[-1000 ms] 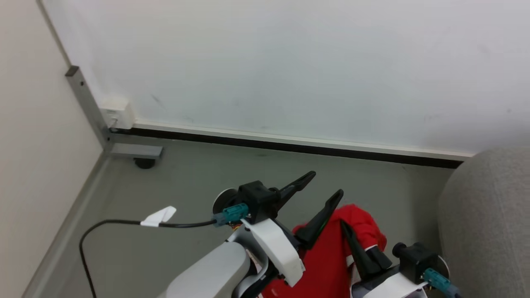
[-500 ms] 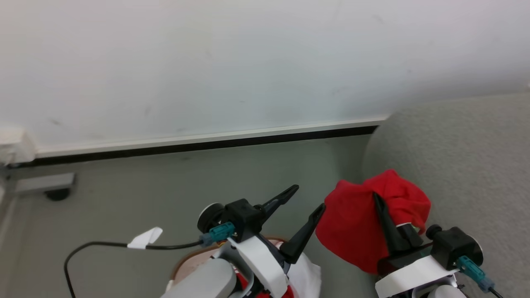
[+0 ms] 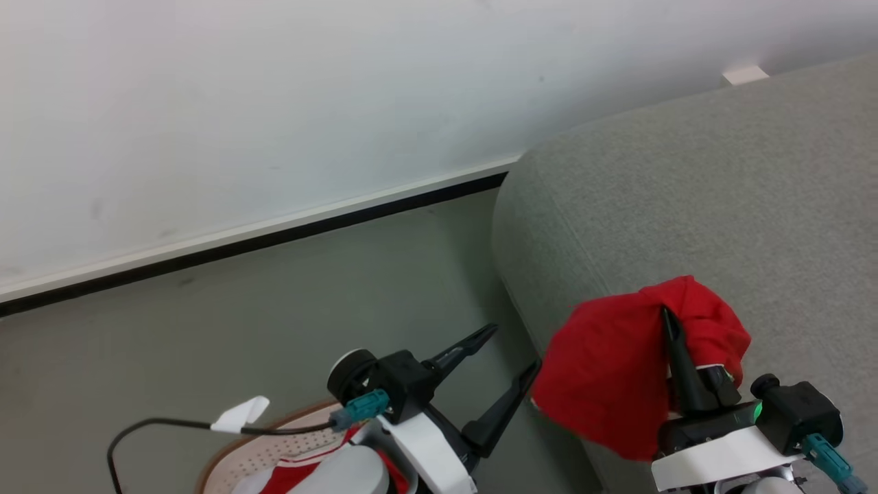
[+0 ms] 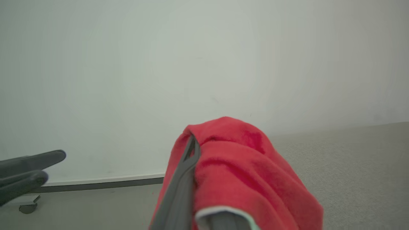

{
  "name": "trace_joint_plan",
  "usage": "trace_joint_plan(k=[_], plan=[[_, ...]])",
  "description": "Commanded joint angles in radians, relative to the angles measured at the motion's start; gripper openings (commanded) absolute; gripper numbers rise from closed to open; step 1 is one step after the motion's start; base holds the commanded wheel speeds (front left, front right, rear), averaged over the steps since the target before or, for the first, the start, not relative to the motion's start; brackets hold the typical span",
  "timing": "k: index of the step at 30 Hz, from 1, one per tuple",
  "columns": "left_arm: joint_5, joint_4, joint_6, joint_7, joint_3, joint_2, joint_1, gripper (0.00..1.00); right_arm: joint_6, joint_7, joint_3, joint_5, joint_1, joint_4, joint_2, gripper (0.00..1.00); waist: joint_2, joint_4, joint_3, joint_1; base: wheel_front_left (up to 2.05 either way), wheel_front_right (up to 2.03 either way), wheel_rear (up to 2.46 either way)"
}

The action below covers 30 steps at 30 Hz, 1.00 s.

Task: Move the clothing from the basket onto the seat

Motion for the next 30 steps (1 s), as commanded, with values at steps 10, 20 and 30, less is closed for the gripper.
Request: trace_joint_plan(k=[10, 20, 30], plan=[[0.054, -0.005, -0.018, -0.001, 0.026, 0.003, 0.014, 1.00, -0.002, 0.000, -0.028, -0.026, -0.008, -0.039, -0.001, 0.00, -0.0001, -0.021, 0.060, -0.0001, 0.00, 0.00, 0.00], [0.073, -0.046, -0.028, 0.000, 0.020, 0.053, -0.031, 1.00, -0.002, 0.000, -0.108, -0.047, -0.193, -0.010, -0.040, 0.00, -0.0001, 0.044, 0.205, -0.0001, 0.00, 0.00, 0.00], [0.071, -0.124, -0.035, 0.011, 0.029, 0.159, -0.086, 1.00, -0.002, 0.086, -0.273, 0.048, -0.488, 0.092, -0.198, 0.00, -0.0001, 0.134, 0.397, -0.0001, 0.00, 0.00, 0.00]])
